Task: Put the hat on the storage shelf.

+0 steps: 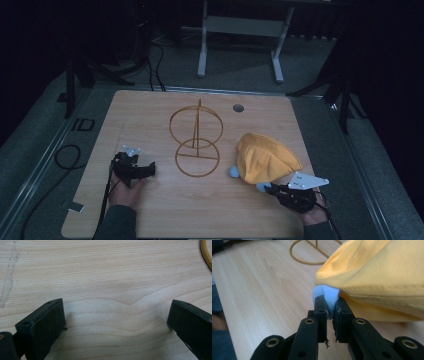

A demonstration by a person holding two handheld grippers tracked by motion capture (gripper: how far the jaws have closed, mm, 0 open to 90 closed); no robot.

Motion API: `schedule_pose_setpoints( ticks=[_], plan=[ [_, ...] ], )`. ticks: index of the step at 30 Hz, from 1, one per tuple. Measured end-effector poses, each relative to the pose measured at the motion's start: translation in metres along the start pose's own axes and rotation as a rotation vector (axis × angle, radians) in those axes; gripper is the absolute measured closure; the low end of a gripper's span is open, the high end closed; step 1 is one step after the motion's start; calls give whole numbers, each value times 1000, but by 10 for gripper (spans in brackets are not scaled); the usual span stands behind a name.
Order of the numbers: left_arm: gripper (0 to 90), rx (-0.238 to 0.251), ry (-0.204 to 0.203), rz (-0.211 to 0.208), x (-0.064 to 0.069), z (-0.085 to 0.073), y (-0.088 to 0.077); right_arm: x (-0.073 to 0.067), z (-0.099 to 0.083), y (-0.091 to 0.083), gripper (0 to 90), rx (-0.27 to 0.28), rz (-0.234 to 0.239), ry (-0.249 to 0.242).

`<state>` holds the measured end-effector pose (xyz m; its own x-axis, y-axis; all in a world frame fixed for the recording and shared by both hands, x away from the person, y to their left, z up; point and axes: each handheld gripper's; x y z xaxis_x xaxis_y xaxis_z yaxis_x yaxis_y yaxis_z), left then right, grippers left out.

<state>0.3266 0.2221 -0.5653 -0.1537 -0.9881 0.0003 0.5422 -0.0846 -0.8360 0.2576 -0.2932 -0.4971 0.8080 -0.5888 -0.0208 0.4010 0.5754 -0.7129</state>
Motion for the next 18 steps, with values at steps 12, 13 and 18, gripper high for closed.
schedule_pose_setpoints(
  ticks=[12,13,18],
  plan=[
    [15,2,-2,-1,0,0,0,5,52,-31,835,134,14,-65],
    [16,3,-4,-1,0,0,0,5,54,-34,836,145,18,-68],
    [15,2,-2,-1,0,0,0,8,60,-44,836,252,91,-13]
  ],
)
Point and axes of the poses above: each handheld gripper's, and its own axes: y roughly forward along the jaws, z roughly out of its top, x roughly to its right, and after that the axes turned 10 degrees about -x, right-handed
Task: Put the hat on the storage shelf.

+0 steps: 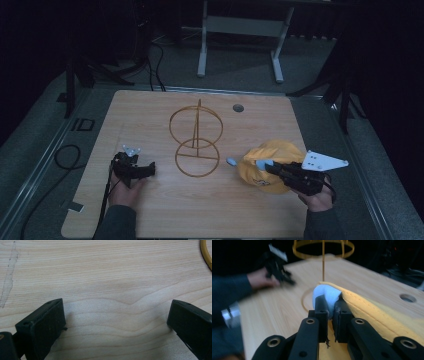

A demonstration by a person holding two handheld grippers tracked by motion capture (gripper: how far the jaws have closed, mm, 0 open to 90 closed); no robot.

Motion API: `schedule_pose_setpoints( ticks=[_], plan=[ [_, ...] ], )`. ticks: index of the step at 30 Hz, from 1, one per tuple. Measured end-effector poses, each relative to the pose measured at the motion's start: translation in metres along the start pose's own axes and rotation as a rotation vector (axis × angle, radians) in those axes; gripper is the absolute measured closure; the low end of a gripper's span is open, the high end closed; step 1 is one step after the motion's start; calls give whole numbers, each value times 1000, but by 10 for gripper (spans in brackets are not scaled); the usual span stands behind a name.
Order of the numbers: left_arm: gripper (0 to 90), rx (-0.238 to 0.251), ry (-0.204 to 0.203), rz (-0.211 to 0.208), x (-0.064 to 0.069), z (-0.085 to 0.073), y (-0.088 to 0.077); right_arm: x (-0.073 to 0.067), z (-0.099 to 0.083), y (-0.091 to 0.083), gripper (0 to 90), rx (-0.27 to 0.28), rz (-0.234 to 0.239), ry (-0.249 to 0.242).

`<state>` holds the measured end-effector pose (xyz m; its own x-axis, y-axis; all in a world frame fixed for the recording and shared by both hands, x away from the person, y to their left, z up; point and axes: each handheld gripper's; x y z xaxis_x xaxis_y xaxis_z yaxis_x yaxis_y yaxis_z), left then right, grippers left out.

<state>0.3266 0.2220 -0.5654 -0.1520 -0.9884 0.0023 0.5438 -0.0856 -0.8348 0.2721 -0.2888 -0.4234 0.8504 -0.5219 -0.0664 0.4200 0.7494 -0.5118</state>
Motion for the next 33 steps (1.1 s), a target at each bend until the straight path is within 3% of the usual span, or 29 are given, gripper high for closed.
schedule_pose_setpoints(
  ticks=[2,6,7,8,9,11,16,19,33],
  plan=[
    [15,0,0,0,0,0,0,6,-3,-2,833,31,26,61],
    [16,0,0,0,0,0,0,23,-22,1,788,5,-18,187],
    [16,0,0,0,0,0,0,26,-27,-1,739,4,-46,210],
    [15,1,-2,0,0,0,0,28,-30,-4,693,-26,-104,219],
    [15,0,0,0,0,0,0,29,-32,-6,655,-60,-157,217],
    [16,0,0,0,0,0,0,28,-36,-11,623,-106,-212,198],
    [16,1,-1,0,0,0,0,23,-32,-26,584,-110,-239,149],
    [15,2,-1,0,0,0,0,24,-25,-30,583,-140,-257,124],
    [16,0,-1,-1,0,0,0,37,3,-16,590,-307,-263,36]
  ],
)
Point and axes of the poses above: each handheld gripper's, and its own axes: y roughly forward along the jaws, z roughly out of its top, x roughly to its right, and after that the axes turned 10 degrees about -x, right-handed
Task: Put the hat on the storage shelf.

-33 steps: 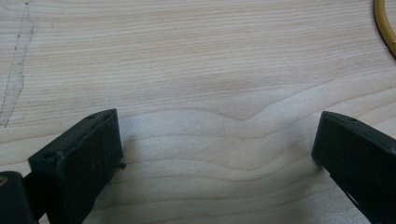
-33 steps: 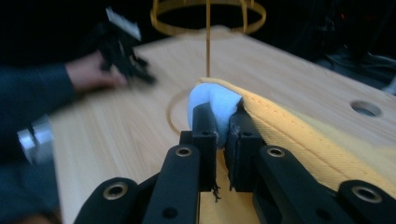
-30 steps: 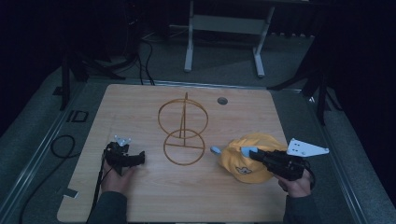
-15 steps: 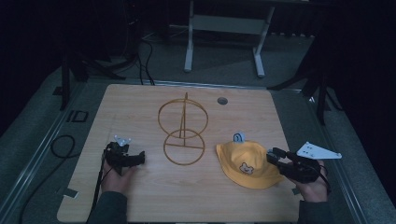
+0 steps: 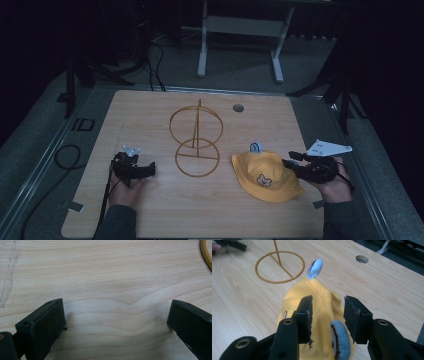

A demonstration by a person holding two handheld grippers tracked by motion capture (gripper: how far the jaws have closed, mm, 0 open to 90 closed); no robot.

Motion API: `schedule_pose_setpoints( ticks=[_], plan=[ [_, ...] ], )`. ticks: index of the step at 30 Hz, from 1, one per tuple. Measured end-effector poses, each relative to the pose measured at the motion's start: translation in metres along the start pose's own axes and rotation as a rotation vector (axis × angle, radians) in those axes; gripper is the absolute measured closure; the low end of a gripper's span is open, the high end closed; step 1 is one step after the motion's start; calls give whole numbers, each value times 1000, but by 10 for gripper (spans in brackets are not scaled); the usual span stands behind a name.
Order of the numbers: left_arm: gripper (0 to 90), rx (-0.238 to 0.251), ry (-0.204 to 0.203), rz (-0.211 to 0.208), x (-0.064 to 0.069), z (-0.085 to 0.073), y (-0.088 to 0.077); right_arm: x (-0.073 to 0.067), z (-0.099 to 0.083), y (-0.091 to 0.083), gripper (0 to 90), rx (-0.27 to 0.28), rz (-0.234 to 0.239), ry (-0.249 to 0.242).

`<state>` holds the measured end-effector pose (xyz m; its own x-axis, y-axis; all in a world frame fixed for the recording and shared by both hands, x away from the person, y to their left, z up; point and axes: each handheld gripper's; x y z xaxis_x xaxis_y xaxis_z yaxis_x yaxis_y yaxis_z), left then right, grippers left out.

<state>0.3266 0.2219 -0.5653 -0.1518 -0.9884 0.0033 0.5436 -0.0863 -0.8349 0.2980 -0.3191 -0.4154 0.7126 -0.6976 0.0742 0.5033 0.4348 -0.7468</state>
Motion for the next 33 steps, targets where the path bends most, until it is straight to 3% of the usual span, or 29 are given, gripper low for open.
schedule_pose_setpoints(
  ticks=[10,24,33],
  plan=[
    [16,0,1,0,0,0,0,2,24,11,618,-137,13,-77],
    [15,-1,2,-2,0,0,0,1,48,27,565,-330,20,-153],
    [15,0,2,-3,0,0,0,6,62,45,576,-479,64,-200]
  ],
)
Point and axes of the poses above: each handheld gripper's, and its own axes: y roughly forward along the jaws, z roughly out of its top, x roughly to its right, and after that the axes turned 10 degrees about -x, right-handed
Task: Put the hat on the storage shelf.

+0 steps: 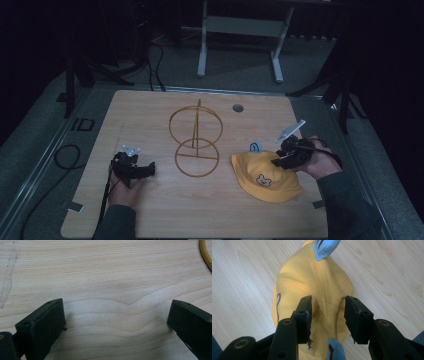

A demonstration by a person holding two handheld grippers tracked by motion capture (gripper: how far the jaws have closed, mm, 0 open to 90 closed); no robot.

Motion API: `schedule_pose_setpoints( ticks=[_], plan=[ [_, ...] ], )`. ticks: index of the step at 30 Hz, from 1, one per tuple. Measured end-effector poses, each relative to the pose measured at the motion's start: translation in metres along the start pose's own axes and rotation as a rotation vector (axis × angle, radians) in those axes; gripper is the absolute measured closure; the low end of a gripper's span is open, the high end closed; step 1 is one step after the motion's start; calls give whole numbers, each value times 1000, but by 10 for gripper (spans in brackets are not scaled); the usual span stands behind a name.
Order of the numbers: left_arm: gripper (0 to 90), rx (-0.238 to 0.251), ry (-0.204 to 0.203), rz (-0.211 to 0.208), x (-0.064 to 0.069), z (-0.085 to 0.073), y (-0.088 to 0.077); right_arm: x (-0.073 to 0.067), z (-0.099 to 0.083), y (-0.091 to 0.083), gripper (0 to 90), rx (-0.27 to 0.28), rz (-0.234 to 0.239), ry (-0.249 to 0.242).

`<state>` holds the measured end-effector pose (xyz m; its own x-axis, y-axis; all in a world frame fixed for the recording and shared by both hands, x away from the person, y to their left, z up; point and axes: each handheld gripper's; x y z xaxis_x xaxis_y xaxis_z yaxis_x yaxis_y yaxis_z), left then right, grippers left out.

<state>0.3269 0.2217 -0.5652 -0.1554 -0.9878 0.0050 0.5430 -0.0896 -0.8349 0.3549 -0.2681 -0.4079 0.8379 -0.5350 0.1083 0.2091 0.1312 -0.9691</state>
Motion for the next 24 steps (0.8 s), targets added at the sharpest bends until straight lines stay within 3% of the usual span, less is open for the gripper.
schedule_pose_setpoints(
  ticks=[15,19,20,24],
  plan=[
    [15,3,1,0,0,0,0,10,27,15,562,-208,87,-43],
    [15,3,2,0,0,0,0,9,35,19,731,-269,107,-80],
    [16,3,2,-1,0,0,0,9,37,20,788,-283,95,-104],
    [15,4,2,-1,0,0,1,6,41,17,833,-299,76,-141]
  ],
)
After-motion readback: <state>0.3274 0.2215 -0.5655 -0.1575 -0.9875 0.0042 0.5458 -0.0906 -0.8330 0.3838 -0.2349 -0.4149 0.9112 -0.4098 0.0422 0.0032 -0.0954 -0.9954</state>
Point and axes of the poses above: each handheld gripper's, and its own axes: y roughly forward along the jaws, z roughly out of its top, x roughly to its right, and after that the axes turned 10 degrees about -x, right-handed
